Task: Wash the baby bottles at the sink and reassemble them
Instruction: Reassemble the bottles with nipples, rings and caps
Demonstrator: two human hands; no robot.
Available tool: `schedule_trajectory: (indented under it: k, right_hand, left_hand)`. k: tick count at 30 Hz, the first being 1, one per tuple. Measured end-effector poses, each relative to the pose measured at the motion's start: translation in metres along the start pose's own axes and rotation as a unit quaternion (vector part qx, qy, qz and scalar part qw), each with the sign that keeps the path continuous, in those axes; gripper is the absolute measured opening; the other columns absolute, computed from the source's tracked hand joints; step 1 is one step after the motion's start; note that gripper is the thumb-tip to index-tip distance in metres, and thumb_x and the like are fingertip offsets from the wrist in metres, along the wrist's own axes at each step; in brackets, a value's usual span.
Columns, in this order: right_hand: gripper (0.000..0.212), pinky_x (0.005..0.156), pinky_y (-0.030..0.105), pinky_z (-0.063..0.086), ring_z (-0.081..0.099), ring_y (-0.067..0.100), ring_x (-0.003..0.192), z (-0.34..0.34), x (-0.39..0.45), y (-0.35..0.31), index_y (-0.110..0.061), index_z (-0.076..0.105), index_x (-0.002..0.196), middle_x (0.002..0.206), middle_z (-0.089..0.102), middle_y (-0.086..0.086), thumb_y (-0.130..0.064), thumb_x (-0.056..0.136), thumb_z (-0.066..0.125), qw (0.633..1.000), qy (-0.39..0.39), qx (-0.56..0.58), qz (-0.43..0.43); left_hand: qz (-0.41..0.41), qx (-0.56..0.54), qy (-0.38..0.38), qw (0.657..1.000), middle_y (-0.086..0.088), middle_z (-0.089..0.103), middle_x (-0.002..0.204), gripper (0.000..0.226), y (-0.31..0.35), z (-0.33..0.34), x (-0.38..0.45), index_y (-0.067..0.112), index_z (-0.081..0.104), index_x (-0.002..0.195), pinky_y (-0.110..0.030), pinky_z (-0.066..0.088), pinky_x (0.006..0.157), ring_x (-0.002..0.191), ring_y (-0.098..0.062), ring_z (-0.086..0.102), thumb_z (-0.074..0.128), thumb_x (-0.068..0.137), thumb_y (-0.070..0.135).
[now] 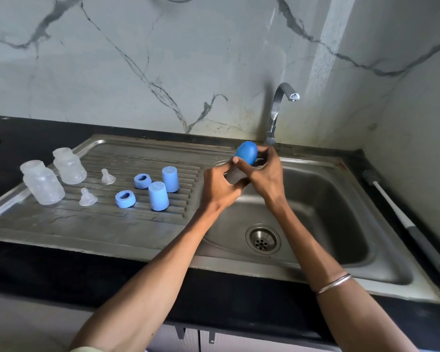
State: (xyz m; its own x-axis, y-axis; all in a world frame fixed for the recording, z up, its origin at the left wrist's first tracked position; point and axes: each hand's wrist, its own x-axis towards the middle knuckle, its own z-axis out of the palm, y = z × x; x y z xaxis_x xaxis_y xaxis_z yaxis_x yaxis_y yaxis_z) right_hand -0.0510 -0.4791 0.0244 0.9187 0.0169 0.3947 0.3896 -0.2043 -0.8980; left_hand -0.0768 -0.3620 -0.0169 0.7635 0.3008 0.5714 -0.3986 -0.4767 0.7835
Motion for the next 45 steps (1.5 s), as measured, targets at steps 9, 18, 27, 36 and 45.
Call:
schedule_trajectory:
  k: [9,18,27,36,45]
  right_hand:
    - [0.037,0.084,0.022,0.052,0.065,0.005,0.097,-0.007,-0.001,-0.017,-0.017,0.061,0.111,0.107,0.068,-0.007,-0.034,0.082,0.077,0.997,-0.029,0.038,-0.065]
    - [0.037,0.082,0.027,0.053,0.064,0.009,0.102,0.029,0.015,-0.010,-0.014,0.063,0.117,0.111,0.068,-0.001,-0.042,0.093,0.060,0.996,-0.075,0.022,-0.051]
    - [0.030,0.072,0.010,0.043,0.061,0.009,0.095,0.095,0.047,-0.021,-0.014,0.065,0.116,0.101,0.066,-0.004,-0.036,0.098,0.055,0.988,-0.146,-0.023,-0.042]
    - [0.026,0.074,0.014,0.045,0.062,0.012,0.099,0.149,0.099,-0.001,-0.015,0.066,0.114,0.105,0.069,-0.001,-0.033,0.098,0.054,0.980,-0.188,-0.047,-0.047]
    - [0.024,0.074,0.016,0.046,0.061,0.009,0.098,0.170,0.131,0.025,-0.018,0.066,0.112,0.104,0.068,-0.004,-0.033,0.098,0.054,0.975,-0.204,-0.068,-0.055]
  left_hand:
    - [-0.033,-0.027,0.015,0.999,0.008,0.075,0.089,0.050,0.015,-0.004,0.009,0.020,0.072,0.105,-0.028,0.056,0.070,0.083,-0.001,0.069,0.081,0.062,0.043]
    - [-0.049,0.023,0.048,0.997,0.005,0.075,0.081,0.045,0.017,-0.077,0.050,0.017,0.072,0.091,-0.038,0.060,0.073,0.077,-0.010,0.072,0.091,0.057,0.040]
    - [-0.099,0.143,0.119,0.978,-0.002,0.076,0.093,0.051,-0.017,-0.193,0.119,0.014,0.074,0.096,-0.031,0.057,0.080,0.085,-0.015,0.072,0.095,0.057,0.038]
    - [-0.210,0.213,0.110,0.948,-0.008,0.073,0.109,0.058,-0.099,-0.238,0.183,0.005,0.070,0.109,-0.027,0.049,0.078,0.095,-0.018,0.065,0.095,0.062,0.029]
    - [-0.270,0.238,0.095,0.928,-0.014,0.065,0.121,0.064,-0.163,-0.232,0.202,0.006,0.069,0.110,-0.027,0.045,0.078,0.107,-0.026,0.064,0.098,0.057,0.028]
